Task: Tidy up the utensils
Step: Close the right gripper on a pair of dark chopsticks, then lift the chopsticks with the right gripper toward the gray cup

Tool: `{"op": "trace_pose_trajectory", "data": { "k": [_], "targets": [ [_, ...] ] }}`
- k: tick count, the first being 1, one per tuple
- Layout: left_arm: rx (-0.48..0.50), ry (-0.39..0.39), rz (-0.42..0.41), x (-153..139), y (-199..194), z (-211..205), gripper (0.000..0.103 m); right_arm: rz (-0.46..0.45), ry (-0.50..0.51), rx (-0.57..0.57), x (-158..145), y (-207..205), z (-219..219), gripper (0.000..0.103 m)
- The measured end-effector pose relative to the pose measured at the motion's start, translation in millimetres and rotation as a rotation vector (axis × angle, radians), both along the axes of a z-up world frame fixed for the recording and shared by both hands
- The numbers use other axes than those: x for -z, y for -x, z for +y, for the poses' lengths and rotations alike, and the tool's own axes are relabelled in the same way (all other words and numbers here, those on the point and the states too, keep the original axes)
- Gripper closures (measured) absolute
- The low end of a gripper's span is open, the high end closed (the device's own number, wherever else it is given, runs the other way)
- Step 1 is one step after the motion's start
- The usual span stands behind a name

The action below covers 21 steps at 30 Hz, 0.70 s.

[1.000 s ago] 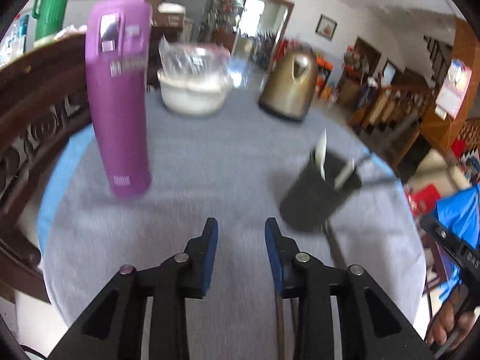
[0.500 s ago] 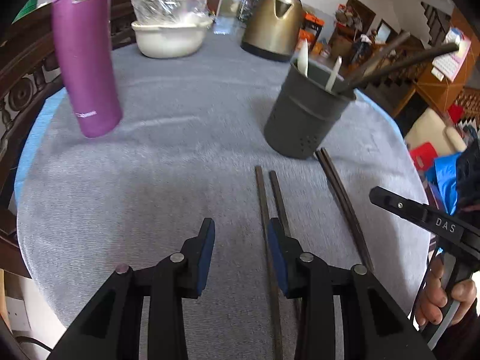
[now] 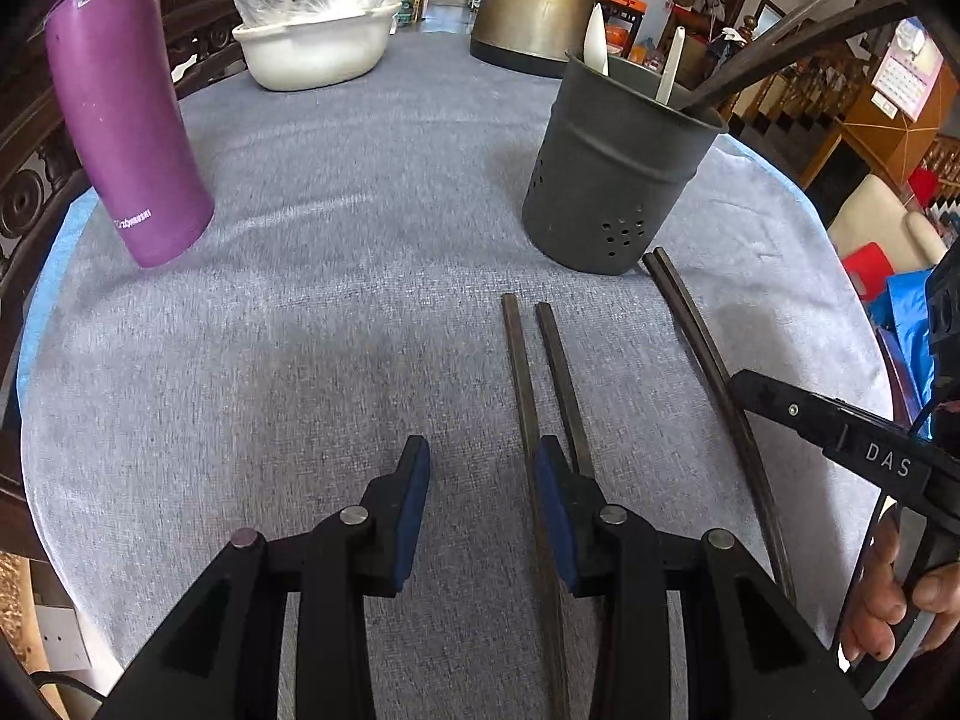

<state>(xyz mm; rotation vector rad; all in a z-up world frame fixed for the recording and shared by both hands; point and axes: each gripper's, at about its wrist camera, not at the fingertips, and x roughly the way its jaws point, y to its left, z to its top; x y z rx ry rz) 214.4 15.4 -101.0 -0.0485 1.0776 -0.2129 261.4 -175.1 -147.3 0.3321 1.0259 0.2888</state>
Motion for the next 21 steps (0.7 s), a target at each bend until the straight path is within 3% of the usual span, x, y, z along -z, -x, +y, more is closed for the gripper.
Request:
{"op": "trace_pose_trajectory", "data": {
  "k": [13, 18, 21],
  "targets": [
    [0.002, -0.019, -0.002, -2, -4, 0, 0.065, -0.019, 0.156, 0.017, -8, 1, 4, 0.095],
    [-0.012, -0.028, 0.001, -2, -3, 7, 0.065, 0.003, 0.139, 0.072, -9, 1, -14, 0.095],
    [-0.028, -0.013, 0.007, -2, -4, 12, 0.065, 0.029, 0.076, 0.099, -9, 1, -26, 0.095]
  ]
}}
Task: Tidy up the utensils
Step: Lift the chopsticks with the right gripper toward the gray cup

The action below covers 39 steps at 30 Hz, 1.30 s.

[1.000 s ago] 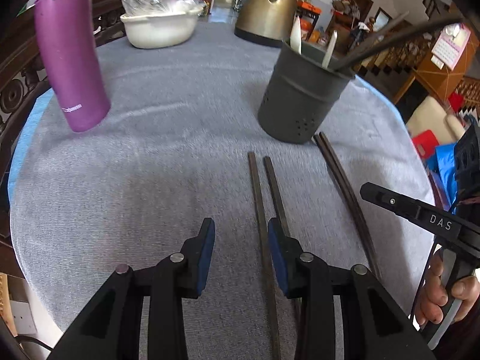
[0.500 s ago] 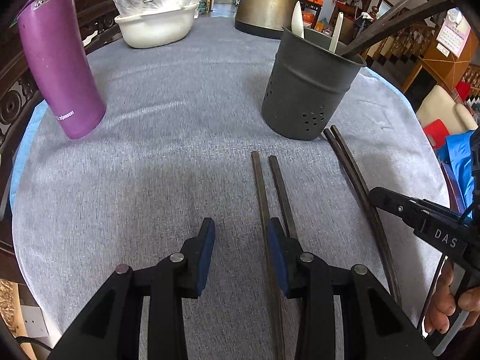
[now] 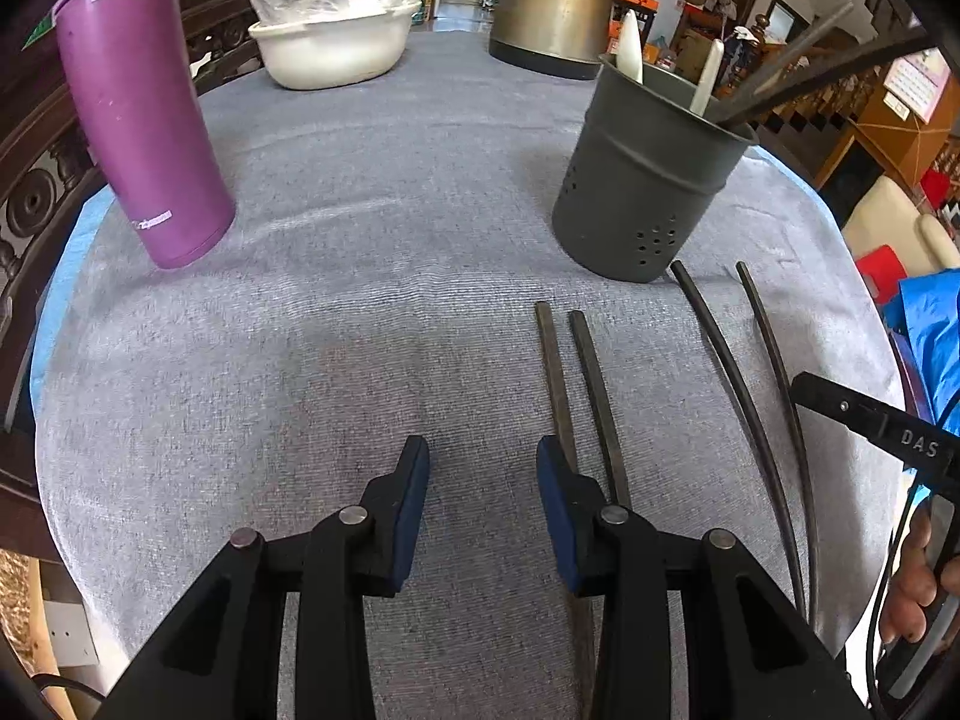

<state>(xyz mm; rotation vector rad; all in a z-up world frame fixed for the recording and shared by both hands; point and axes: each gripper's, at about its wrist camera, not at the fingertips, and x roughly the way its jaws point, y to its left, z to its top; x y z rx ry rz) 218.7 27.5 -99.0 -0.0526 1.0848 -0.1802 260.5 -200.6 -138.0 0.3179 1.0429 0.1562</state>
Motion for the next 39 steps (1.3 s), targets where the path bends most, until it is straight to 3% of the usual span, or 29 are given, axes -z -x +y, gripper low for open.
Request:
{"op": "trace_pose_trajectory", "data": {
  "k": [3, 14, 24, 39],
  "targets": [
    [-0.003, 0.026, -0.001, -2, 0, 1, 0.065, 0.0, -0.066, 0.011, -3, 1, -6, 0.095],
    [0.035, 0.024, 0.001, 2, -4, -9, 0.065, 0.01, -0.057, 0.008, 0, -1, -1, 0.095],
    [0.056, -0.033, -0.013, 3, -7, -18, 0.064, 0.041, -0.096, 0.009, 8, 0, -9, 0.093],
    [0.045, -0.038, 0.018, 5, -32, 5, 0.061, 0.049, -0.13, 0.014, 8, -12, -16, 0.093]
  ]
}}
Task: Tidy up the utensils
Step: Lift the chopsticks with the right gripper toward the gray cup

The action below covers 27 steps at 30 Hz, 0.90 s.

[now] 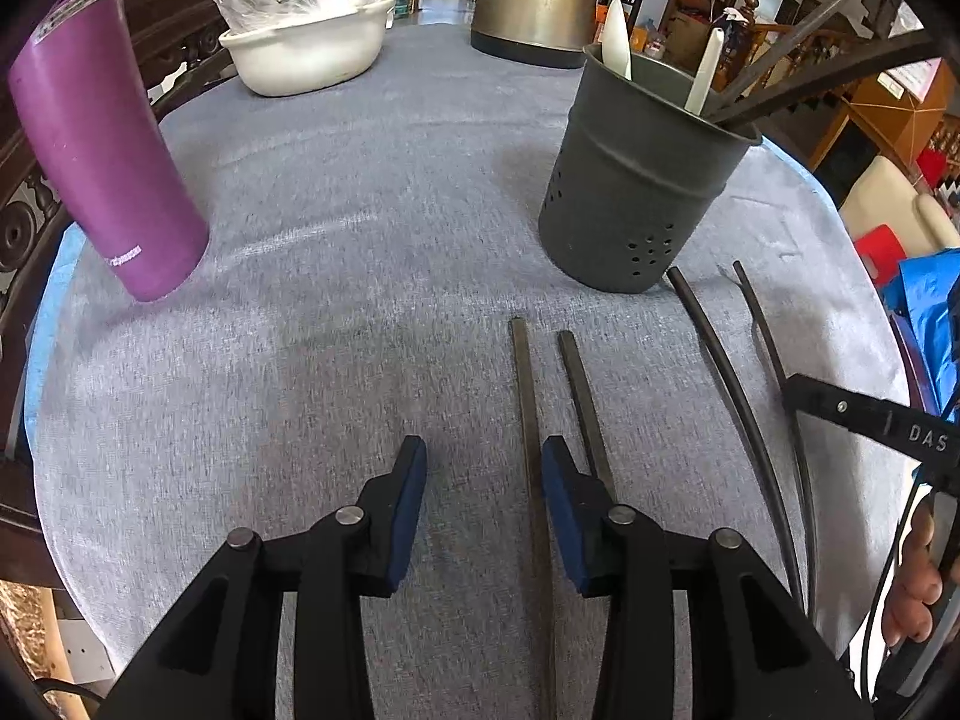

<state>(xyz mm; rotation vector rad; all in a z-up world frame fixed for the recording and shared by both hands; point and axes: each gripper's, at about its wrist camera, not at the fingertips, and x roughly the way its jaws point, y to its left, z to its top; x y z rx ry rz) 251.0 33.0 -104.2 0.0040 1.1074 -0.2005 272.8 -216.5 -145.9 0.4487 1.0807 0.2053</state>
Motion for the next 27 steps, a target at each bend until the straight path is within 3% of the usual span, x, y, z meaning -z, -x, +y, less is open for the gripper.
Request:
{"op": "trace_pose_trajectory", "data": {
  "k": [5, 14, 23, 27],
  "targets": [
    [0.005, -0.037, -0.003, 2, -20, -15, 0.061, -0.033, 0.012, -0.004, -13, -14, 0, 0.093],
    [0.032, -0.028, 0.013, 6, -44, -23, 0.062, -0.042, 0.028, -0.009, -18, -53, 5, 0.093],
    [0.067, -0.018, 0.004, 13, -54, -19, 0.082, -0.002, 0.071, -0.066, -4, -81, 20, 0.091],
    [0.076, 0.002, 0.007, 14, -66, -16, 0.091, -0.023, 0.157, -0.103, -2, -82, 33, 0.092]
  ]
}}
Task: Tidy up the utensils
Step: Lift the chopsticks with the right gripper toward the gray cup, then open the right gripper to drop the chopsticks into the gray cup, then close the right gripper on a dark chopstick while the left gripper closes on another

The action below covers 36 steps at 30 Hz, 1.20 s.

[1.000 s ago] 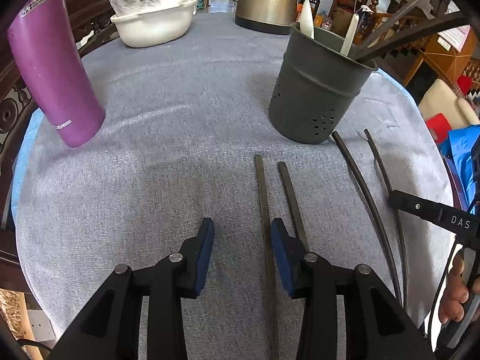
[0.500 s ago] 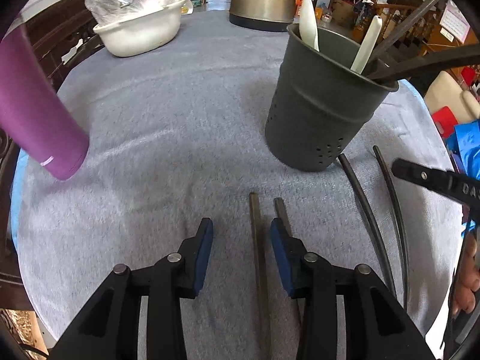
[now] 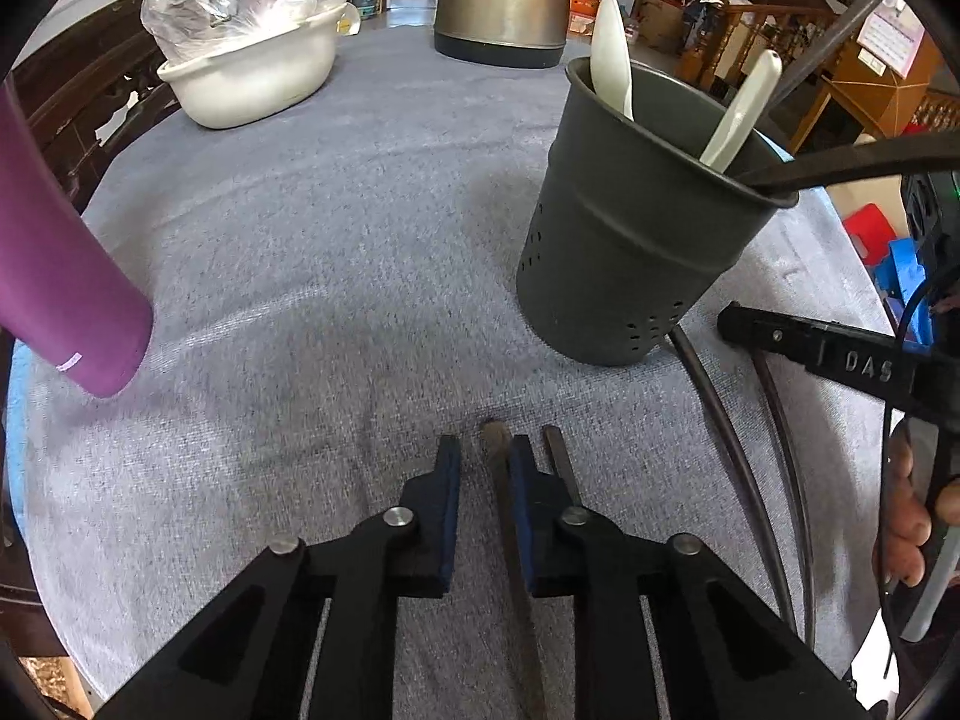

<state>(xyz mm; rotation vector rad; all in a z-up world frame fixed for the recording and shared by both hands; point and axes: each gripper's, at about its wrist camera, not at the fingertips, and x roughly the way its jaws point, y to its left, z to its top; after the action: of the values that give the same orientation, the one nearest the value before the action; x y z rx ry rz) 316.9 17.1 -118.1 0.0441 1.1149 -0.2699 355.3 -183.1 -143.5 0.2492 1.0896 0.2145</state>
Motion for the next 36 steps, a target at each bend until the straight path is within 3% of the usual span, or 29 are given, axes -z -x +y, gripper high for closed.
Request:
{"op": "trace_pose_trajectory", "data": {
  "k": [4, 11, 22, 24, 27, 30, 36],
  "targets": [
    [0.008, 0.01, 0.002, 0, -5, 0, 0.095, -0.018, 0.058, -0.027, -1, 1, 6, 0.095],
    [-0.014, 0.025, -0.028, -12, -4, 5, 0.095, -0.084, -0.009, -0.006, -24, 17, -8, 0.096],
    [-0.004, 0.065, -0.256, -103, 32, 9, 0.097, -0.323, -0.111, -0.018, -108, 70, -21, 0.096],
    [0.001, 0.073, -0.288, -115, 40, 8, 0.097, -0.333, -0.096, -0.034, -116, 78, -18, 0.096],
    [0.019, 0.081, -0.326, -129, 47, 11, 0.097, -0.304, -0.098, -0.025, -114, 75, -18, 0.094],
    [0.01, 0.073, -0.319, -126, 44, 14, 0.097, -0.195, -0.148, -0.015, -91, 56, -23, 0.091],
    [-0.054, 0.078, -0.099, -68, 19, 33, 0.096, -0.036, -0.131, 0.001, -37, 28, -21, 0.084]
  ]
}}
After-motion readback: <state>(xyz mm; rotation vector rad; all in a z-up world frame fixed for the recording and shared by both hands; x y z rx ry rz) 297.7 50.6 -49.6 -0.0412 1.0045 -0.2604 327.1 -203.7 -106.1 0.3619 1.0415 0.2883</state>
